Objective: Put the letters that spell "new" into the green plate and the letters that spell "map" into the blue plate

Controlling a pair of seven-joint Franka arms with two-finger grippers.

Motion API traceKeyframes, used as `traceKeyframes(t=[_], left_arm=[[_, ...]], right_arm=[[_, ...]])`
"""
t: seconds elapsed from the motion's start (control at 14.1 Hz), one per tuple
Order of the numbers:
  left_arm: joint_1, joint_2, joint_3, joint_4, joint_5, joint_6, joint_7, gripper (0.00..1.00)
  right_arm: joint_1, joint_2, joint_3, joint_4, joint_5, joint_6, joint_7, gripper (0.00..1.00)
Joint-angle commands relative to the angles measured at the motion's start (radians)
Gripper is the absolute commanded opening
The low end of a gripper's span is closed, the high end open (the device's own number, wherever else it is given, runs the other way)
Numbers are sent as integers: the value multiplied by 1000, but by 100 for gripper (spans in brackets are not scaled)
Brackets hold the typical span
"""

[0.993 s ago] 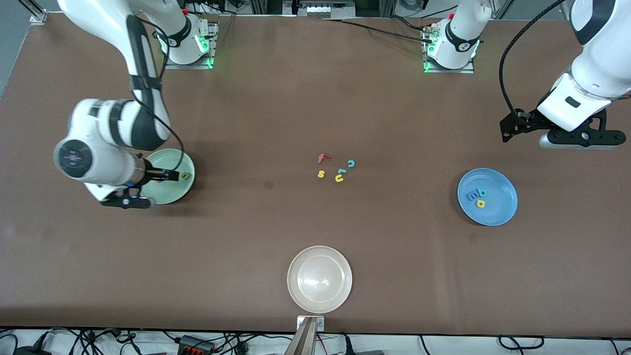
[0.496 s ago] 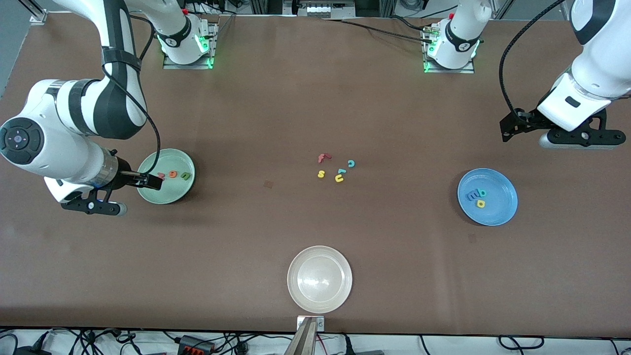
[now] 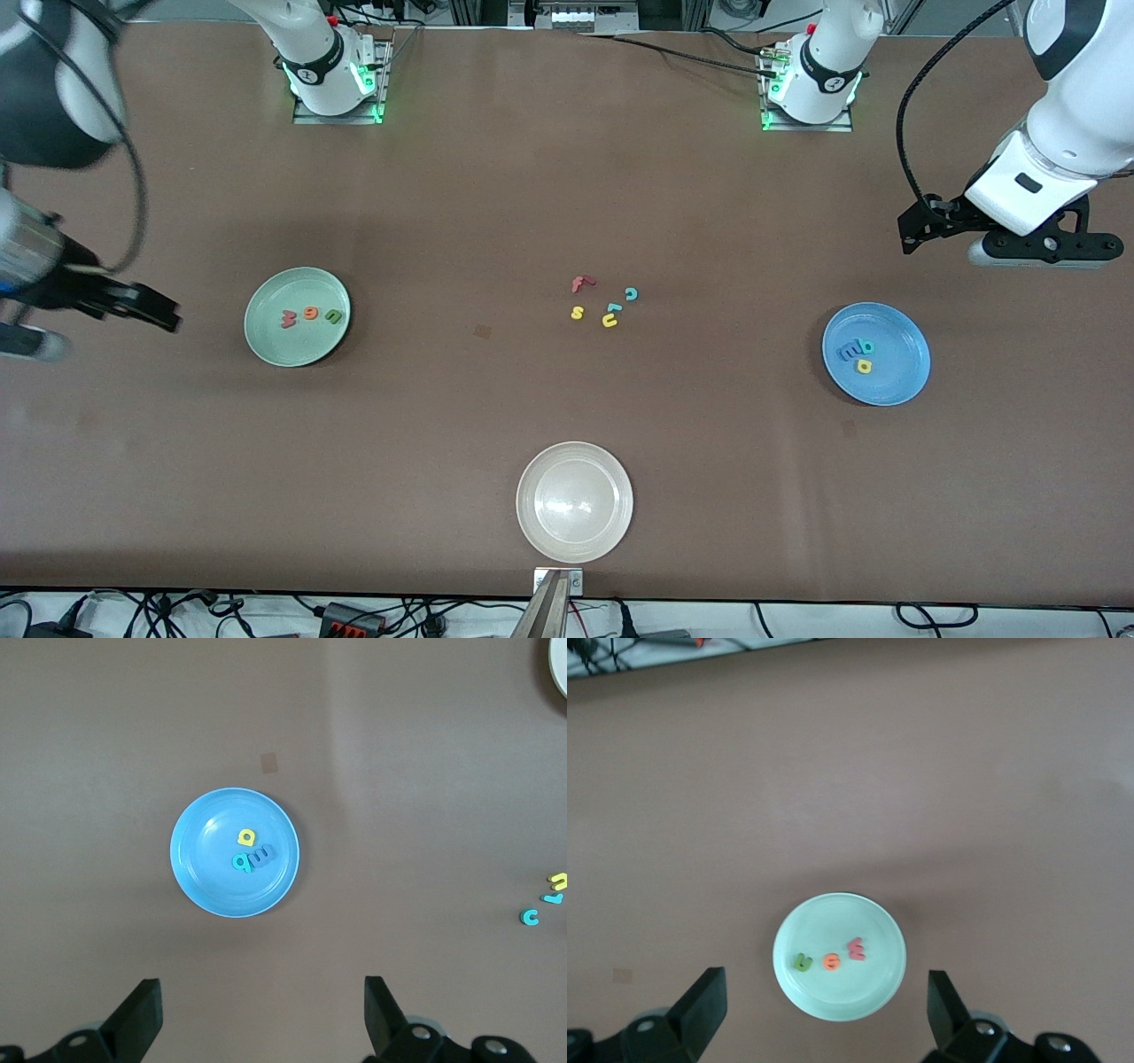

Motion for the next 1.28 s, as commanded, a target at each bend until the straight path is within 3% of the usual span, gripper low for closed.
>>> traceKeyframes(t=[0.0, 0.21, 0.5, 1.21], left_arm=[[-2, 7, 2, 25, -18, -22, 8, 100], [-2, 5, 2, 25, -18, -36, 8, 100], [-2, 7, 2, 25, -20, -37, 8, 100], [-2, 7, 2, 26, -21, -37, 7, 100]], right_arm=[[-77, -31, 51, -16, -44, -15, -93, 100], [-77, -41, -16, -13, -79, -64, -190, 100], [-77, -80, -12, -45, -32, -121, -175, 100], [-73, -124, -9, -83, -42, -123, -181, 100]])
